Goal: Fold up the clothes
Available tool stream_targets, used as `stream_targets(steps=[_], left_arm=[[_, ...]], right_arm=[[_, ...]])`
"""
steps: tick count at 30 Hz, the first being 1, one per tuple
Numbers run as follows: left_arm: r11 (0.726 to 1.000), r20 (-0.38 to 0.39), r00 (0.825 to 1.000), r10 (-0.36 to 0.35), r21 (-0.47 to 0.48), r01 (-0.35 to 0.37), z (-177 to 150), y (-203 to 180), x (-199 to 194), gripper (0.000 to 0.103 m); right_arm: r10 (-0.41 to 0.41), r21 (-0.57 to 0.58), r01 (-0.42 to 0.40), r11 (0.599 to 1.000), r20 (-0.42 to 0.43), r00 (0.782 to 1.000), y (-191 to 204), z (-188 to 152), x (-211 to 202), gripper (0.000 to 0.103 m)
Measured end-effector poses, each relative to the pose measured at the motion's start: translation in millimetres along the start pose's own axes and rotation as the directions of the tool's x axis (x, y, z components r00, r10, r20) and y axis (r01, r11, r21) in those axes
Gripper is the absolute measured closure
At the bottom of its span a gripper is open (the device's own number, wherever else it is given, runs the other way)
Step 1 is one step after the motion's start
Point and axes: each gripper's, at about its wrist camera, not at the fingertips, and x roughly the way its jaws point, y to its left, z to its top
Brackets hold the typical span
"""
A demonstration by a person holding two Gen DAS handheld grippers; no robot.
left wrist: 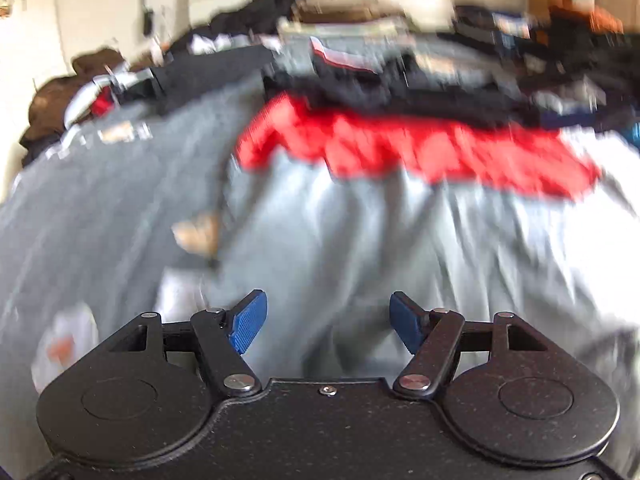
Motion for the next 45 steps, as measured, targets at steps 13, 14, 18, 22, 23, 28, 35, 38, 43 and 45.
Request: stream_targets(steps=[13, 14, 18, 22, 23, 28, 35, 38, 43, 45], left_arm=[[1.000, -0.165, 0.986, -0.010, -0.006, 0.009, -9, -4, -23, 0.034], [1.000, -0.143, 0.990, -0.011, -0.021, 0.008, -9, -2, -28, 0.034], [0.996, 0.005, 0.998, -0.055, -0.067, 0.055, -2, -1, -48, 0.034], [0.996, 0.008, 0.998, -0.064, -0.062, 0.065, 6, -8, -41, 0.033], [0.997, -0.014, 0.997, -0.070, -0.046, 0.069, 5, -9, -38, 0.033], [0.990, -0.055, 0.989, -0.140, -0.032, 0.138, 12, 33, -55, 0.033], [0.973, -0.085, 0.973, -0.215, -0.100, 0.206, 7, 80, -67, 0.033], [0.986, -0.043, 0.985, -0.164, -0.021, 0.164, 5, 72, -77, 0.033], [0.968, 0.020, 0.999, -0.035, 0.251, 0.029, -18, 44, -90, 0.033], [0.951, 0.024, 0.999, -0.036, 0.308, 0.027, -31, 36, -94, 0.033]], right_arm=[[-0.274, -0.145, 0.252, 0.957, -0.167, 0.947, -32, -75, -31, 0.030], [-0.290, -0.142, 0.268, 0.953, -0.163, 0.943, -36, -77, -38, 0.030], [-0.310, -0.107, 0.298, 0.948, -0.124, 0.943, -44, -83, -65, 0.030], [-0.283, -0.100, 0.275, 0.956, -0.086, 0.955, -38, -98, -91, 0.030], [-0.281, -0.111, 0.270, 0.956, -0.093, 0.955, -35, -102, -93, 0.030], [-0.349, -0.129, 0.335, 0.933, -0.109, 0.931, -44, -106, -113, 0.031], [-0.386, -0.141, 0.366, 0.920, -0.157, 0.909, -71, -87, -164, 0.031], [-0.366, -0.129, 0.345, 0.930, -0.213, 0.906, -73, -96, -163, 0.031], [-0.401, -0.161, 0.375, 0.913, -0.182, 0.898, -61, -112, -169, 0.031], [-0.424, -0.195, 0.394, 0.898, -0.150, 0.893, -54, -117, -174, 0.031]])
